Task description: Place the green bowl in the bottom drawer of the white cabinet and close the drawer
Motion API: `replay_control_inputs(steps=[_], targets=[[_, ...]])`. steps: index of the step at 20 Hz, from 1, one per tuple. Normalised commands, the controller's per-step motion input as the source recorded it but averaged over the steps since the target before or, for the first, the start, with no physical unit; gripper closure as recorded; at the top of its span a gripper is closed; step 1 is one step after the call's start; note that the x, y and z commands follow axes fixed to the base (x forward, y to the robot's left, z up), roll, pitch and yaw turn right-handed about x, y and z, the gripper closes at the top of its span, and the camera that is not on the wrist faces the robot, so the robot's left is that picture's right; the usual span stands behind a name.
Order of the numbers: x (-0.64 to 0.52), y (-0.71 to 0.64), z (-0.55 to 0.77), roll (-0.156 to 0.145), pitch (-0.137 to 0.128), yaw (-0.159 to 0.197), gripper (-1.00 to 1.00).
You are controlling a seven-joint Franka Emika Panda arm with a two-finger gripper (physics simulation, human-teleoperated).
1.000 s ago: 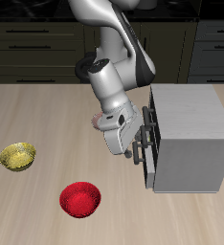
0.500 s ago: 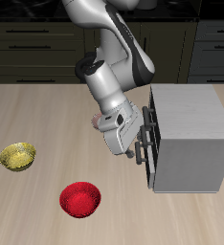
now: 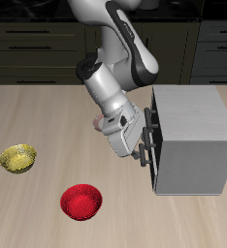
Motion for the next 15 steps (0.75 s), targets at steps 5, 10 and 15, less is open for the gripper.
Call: replay_control_inputs(steps=[5,10,15], targets=[[-0.39,1.11,0.38,0.160,-0.048,-0.019,-1.00],[-0.29,0.84,0.69,0.041,-0.065,-0.136,-1.00],[-0.21,0.29,0.03,0.022,-0.048,-0.038,-1.00]])
